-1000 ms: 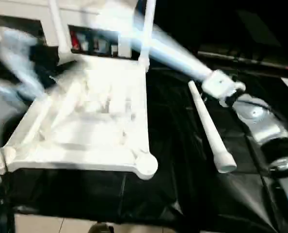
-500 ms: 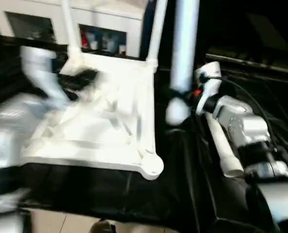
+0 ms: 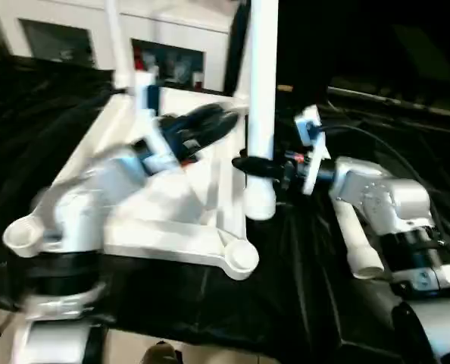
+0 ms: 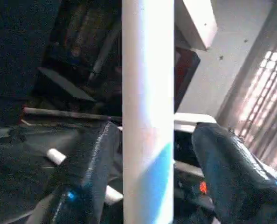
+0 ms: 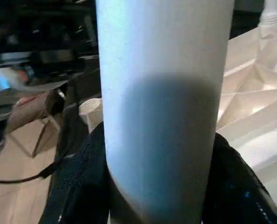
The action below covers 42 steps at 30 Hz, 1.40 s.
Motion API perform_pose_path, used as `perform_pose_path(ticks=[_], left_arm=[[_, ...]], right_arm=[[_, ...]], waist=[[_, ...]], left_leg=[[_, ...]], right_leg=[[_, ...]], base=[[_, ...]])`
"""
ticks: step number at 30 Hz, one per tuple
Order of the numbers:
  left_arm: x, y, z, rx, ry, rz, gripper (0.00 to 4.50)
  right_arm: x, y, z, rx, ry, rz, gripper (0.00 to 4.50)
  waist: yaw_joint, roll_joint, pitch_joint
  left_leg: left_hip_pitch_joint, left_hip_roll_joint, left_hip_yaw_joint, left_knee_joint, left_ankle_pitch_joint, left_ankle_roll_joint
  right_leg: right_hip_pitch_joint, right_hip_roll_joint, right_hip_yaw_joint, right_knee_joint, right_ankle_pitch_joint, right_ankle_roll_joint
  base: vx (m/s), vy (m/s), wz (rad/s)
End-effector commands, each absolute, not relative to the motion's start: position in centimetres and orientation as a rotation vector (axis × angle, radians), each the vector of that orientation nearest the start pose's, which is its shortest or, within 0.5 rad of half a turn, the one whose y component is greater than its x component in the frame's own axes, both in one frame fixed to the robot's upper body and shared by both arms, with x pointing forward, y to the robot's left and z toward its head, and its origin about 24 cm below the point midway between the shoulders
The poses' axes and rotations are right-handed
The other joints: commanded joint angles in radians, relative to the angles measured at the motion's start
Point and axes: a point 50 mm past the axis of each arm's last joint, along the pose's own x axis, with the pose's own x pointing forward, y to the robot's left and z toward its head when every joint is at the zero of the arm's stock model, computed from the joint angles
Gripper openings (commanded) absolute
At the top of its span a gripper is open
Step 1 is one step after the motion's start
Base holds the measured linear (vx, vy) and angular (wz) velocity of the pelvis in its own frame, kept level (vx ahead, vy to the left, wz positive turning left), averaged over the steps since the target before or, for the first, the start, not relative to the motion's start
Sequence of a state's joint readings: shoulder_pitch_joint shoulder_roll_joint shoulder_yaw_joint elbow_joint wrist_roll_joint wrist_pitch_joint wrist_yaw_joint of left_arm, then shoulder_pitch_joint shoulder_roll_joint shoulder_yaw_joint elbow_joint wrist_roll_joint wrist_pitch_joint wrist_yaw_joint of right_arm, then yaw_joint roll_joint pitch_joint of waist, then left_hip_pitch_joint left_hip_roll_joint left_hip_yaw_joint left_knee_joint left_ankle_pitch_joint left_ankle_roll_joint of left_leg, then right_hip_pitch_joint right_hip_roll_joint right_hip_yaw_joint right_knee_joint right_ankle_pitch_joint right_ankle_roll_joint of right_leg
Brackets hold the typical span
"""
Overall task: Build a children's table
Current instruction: Pick table leg
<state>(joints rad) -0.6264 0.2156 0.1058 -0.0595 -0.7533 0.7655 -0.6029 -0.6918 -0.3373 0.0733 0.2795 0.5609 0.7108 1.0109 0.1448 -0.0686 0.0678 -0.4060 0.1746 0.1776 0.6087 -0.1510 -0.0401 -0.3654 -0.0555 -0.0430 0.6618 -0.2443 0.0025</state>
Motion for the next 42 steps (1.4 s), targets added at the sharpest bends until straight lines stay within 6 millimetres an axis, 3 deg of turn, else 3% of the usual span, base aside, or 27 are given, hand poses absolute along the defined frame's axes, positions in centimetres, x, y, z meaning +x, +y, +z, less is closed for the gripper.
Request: perform_pose_path(ticks=[1,5,8,10,15,16,19,20,27,28,34,42], left_arm=[[31.3,10.1,19.3,-0.438,-0.009,-1.059,3.40],[30.9,9.1,19.3,-0.496,0.007,-1.121,3.73],[30.9,8.6,19.2,-0.497,0.018,-1.132,3.85],[30.9,8.3,19.2,-0.494,0.023,-1.130,4.16],[31.5,7.0,19.0,-0.468,0.027,-1.063,4.24],[32.2,6.7,19.0,-0.458,0.037,-0.973,4.24],[33.5,6.8,19.1,-0.468,0.024,-0.820,3.90],[33.6,6.7,19.2,-0.483,0.013,-0.800,3.86],[34.6,6.7,18.5,-0.498,0.004,-0.578,3.31],[34.6,6.7,18.3,-0.496,0.005,-0.554,3.06],[34.8,6.7,18.1,-0.481,-0.005,-0.505,2.68],[34.8,7.1,18.3,-0.441,-0.027,-0.497,2.06]], right_arm=[[32.5,-11.7,14.7,0.281,0.255,1.275,1.87],[31.7,-11.6,14.9,0.292,0.268,1.319,1.87],[31.5,-11.4,14.8,0.264,0.274,1.327,1.87],[31.5,-11.2,14.6,0.222,0.272,1.312,1.87],[32.2,-10.0,14.1,0.069,0.219,1.171,1.87],[32.7,-9.4,14.0,0.017,0.183,1.090,1.87],[32.8,-8.4,13.6,-0.068,0.165,1.027,1.87],[32.7,-8.1,13.5,-0.071,0.165,1.021,1.87],[33.6,-7.1,12.5,-0.075,0.148,0.747,1.87],[33.6,-7.0,12.5,-0.058,0.150,0.738,1.87],[33.3,-6.0,12.6,-0.048,0.125,0.727,1.87],[33.6,-6.0,12.9,-0.061,0.109,0.714,1.87]], waist=[[0.000,0.014,-0.076],[0.002,0.019,-0.075],[0.001,0.018,-0.074],[0.001,0.017,-0.073],[-0.002,0.016,-0.072],[-0.005,0.012,-0.071],[-0.004,0.012,-0.073],[-0.004,0.007,-0.073],[-0.007,0.007,-0.080],[-0.010,0.010,-0.079],[-0.009,0.012,-0.081],[-0.010,0.012,-0.076]], left_leg=[[0.038,0.058,-0.024,-0.077,-0.197,-0.073],[0.040,0.059,-0.025,-0.077,-0.214,-0.077],[0.041,0.060,-0.026,-0.079,-0.228,-0.084],[0.042,0.060,-0.025,-0.079,-0.236,-0.086],[0.041,0.061,-0.026,-0.082,-0.237,-0.102],[0.039,0.061,-0.026,-0.083,-0.235,-0.103],[0.042,0.062,-0.028,-0.082,-0.237,-0.107],[0.040,0.061,-0.028,-0.082,-0.223,-0.100],[0.041,0.059,-0.025,-0.079,-0.145,-0.078],[0.038,0.060,-0.026,-0.080,-0.141,-0.071],[0.039,0.061,-0.027,-0.080,-0.123,-0.070],[0.043,0.063,-0.028,-0.087,-0.193,-0.092]], right_leg=[[0.027,-0.092,0.045,-0.086,-0.054,-0.174],[0.026,-0.093,0.044,-0.089,-0.076,-0.185],[0.026,-0.093,0.045,-0.091,-0.088,-0.177],[0.025,-0.094,0.046,-0.093,-0.108,-0.175],[0.022,-0.097,0.047,-0.096,-0.130,-0.162],[0.021,-0.095,0.048,-0.097,-0.127,-0.158],[0.023,-0.096,0.048,-0.097,-0.129,-0.143],[0.025,-0.096,0.048,-0.097,-0.114,-0.140],[0.028,-0.092,0.046,-0.087,0.030,-0.146],[0.029,-0.091,0.046,-0.086,0.049,-0.142],[0.032,-0.089,0.042,-0.080,0.124,-0.136],[0.027,-0.093,0.045,-0.090,0.013,-0.109]], base=[[0.000,0.000,0.00],[0.000,0.000,0.00],[0.000,0.000,0.00],[0.000,0.000,0.00],[0.000,0.000,0.00],[0.000,0.000,0.00],[0.000,0.000,0.00],[0.000,0.000,0.00],[0.000,0.000,0.00],[0.000,0.000,0.00],[0.000,0.000,0.00],[0.000,0.000,0.00]])
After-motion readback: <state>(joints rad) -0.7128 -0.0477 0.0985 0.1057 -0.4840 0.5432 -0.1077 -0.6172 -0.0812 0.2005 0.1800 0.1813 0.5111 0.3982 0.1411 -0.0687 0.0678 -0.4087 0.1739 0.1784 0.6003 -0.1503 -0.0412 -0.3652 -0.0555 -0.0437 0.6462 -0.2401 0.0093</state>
